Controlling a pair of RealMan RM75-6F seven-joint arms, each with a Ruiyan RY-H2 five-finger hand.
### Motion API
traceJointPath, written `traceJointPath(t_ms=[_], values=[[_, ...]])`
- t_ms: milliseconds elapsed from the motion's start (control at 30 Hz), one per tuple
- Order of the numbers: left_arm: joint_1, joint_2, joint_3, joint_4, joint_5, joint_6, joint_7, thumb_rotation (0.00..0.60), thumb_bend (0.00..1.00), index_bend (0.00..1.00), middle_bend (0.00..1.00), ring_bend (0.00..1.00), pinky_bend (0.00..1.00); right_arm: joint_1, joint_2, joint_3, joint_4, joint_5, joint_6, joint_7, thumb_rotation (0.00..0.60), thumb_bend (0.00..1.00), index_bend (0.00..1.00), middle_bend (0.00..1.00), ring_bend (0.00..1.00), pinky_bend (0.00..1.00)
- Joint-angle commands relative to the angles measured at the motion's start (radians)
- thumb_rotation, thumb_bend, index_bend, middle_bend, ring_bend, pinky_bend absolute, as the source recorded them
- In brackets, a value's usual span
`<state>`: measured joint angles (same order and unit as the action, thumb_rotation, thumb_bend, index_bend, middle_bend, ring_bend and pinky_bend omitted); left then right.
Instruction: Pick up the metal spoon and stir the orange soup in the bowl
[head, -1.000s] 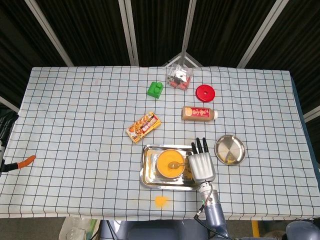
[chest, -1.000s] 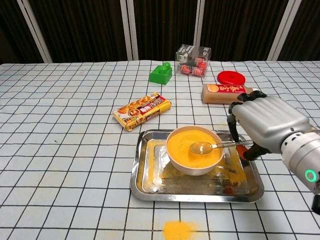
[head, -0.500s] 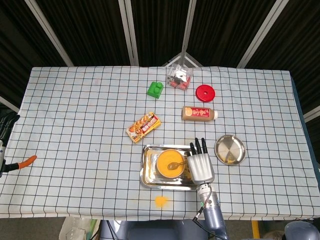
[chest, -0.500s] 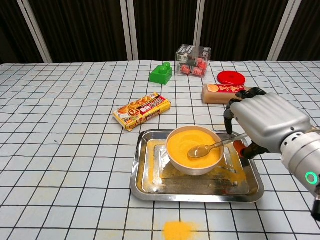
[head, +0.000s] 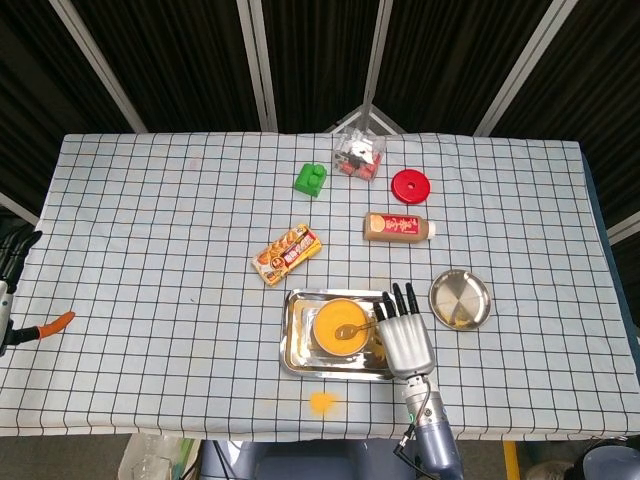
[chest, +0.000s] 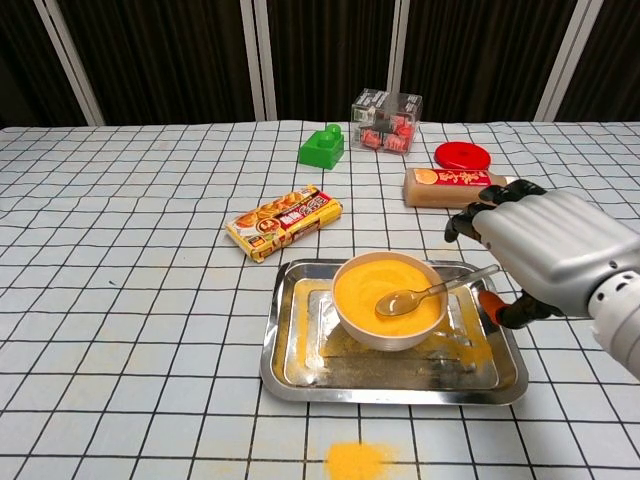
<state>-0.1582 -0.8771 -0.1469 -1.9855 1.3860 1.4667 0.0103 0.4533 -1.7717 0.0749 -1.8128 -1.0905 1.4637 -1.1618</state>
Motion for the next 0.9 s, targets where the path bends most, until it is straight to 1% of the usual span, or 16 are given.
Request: traceJointPath(t_ms=[33,200,367,467,900], values=[[0.0,0.0,0.0,0.0,-0.001,0.001,0.002,0.6,0.0,0.0,0.0,0.0,0.0,-0.006,0.0,-0.008,0.003,0.011,-0.004,0.007,0.6,0.49,0.23,0.17,0.0,0.0],[0.0,-0.001,-0.001,0.0,-0.003,0.002,0.003,0.6,0.0,0.0,0.0,0.0,0.0,-0.014,-0.015,-0.021,0.024,0.021,-0.011,0.019,0.6,0.49,0.26,0.17,0.0,0.0],[0.0,-0.001,-0.001,0.0,-0.003,0.001,0.003,0.6,0.0,0.0,0.0,0.0,0.0,-0.016,-0.019,-0.025,0.036,0.023,-0.012,0.023,0.6,0.49,0.36,0.17,0.0,0.0],[-0.001,-0.001,0.0,0.002,-0.007,-0.004,0.002,0.6,0.0,0.0,0.0,0.0,0.0,-0.019,-0.014,-0.026,0.035,0.024,-0.01,0.024,0.6,0.49,0.4,0.17,0.0,0.0],[-0.001,0.0,0.0,-0.001,-0.005,-0.002,0.001,0.6,0.0,0.0,0.0,0.0,0.0,-0.024,0.0,-0.032,0.0,0.009,-0.003,0.029,0.6,0.49,0.41,0.17,0.0,0.0]])
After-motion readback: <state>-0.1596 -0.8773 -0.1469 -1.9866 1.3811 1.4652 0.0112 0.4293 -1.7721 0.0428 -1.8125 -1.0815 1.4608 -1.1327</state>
